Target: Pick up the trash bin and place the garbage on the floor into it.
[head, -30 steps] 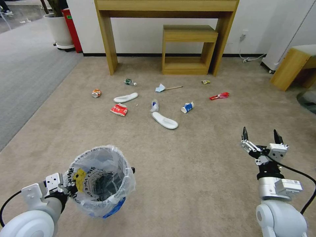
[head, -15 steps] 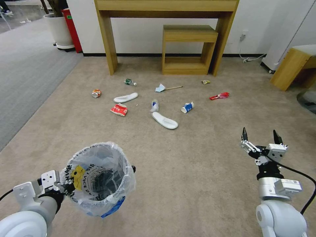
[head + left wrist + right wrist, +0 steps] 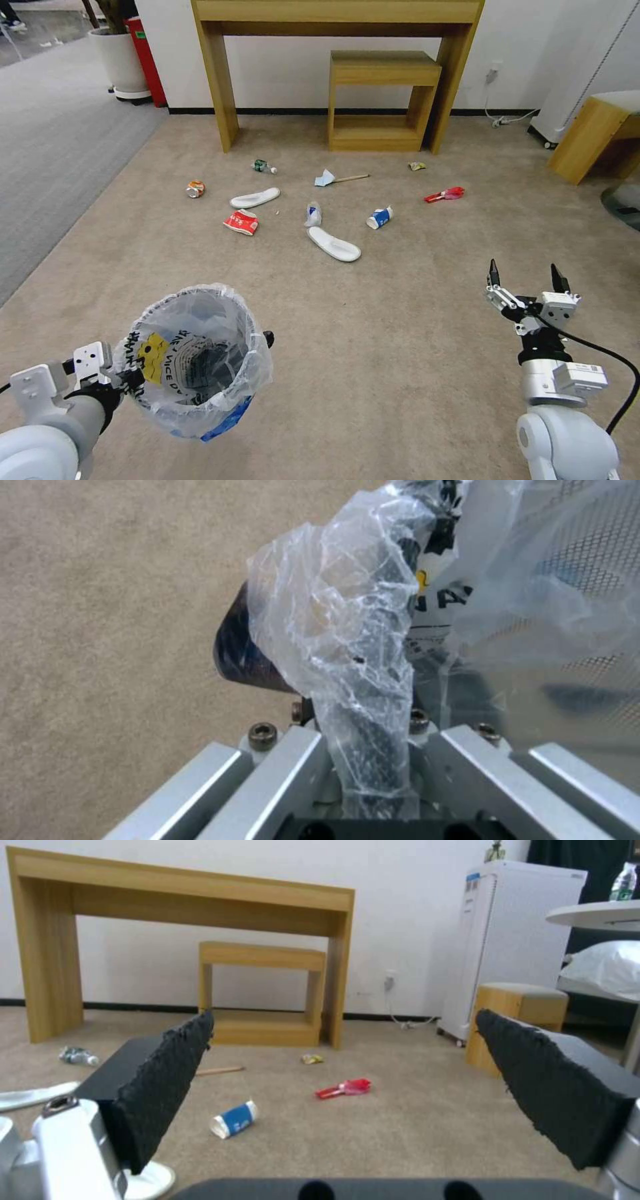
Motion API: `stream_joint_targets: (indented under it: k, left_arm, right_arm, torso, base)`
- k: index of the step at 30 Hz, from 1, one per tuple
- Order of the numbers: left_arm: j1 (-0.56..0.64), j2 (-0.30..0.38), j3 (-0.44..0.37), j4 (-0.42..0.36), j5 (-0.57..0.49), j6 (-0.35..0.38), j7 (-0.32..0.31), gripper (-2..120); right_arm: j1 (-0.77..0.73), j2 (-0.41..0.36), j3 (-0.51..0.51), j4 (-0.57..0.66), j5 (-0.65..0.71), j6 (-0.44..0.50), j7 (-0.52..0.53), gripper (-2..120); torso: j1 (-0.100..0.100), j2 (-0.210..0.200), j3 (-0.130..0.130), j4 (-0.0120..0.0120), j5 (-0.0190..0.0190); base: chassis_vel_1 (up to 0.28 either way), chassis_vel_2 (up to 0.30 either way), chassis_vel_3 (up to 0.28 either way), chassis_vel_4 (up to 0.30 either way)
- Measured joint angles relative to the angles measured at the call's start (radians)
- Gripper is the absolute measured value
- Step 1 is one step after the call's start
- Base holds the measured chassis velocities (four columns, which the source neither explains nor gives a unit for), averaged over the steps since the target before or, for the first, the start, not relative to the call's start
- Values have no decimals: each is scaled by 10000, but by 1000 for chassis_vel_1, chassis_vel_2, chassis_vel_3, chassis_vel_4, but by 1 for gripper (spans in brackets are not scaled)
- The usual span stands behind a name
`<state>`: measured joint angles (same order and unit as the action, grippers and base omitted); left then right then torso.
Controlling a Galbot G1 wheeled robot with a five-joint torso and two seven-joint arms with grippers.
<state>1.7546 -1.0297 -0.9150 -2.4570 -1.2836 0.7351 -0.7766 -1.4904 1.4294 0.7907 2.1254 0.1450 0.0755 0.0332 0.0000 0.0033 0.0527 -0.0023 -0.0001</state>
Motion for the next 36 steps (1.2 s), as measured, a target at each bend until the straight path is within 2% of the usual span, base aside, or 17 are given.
stream_joint_targets:
  k: [8, 20, 31, 36]
  left_arm:
    - [50, 344, -57, 139, -330, 0, -131, 1]
    - [172, 204, -15, 179, -352, -1, -153, 1]
    - [228, 149, -84, 365, -814, 3, -399, 1]
    - [163, 383, -213, 491, -1407, 4, -609, 1]
  right_arm:
    - [83, -45, -19, -116, 227, 129, -30, 100]
    - [95, -104, -112, -128, 431, 211, -16, 100]
    - [91, -299, -92, -156, 444, 234, 54, 100]
    - [122, -319, -168, -177, 436, 233, 46, 100]
  torso:
    - [0, 0, 0, 0, 0]
    - [0, 0, 0, 0, 0]
    - [0, 0, 0, 0, 0]
    - [0, -1, 0, 1, 0]
  base:
    - [0, 0, 0, 0]
    - [0, 0, 0, 0]
    - [0, 0, 0, 0]
    - [0, 0, 0, 0]
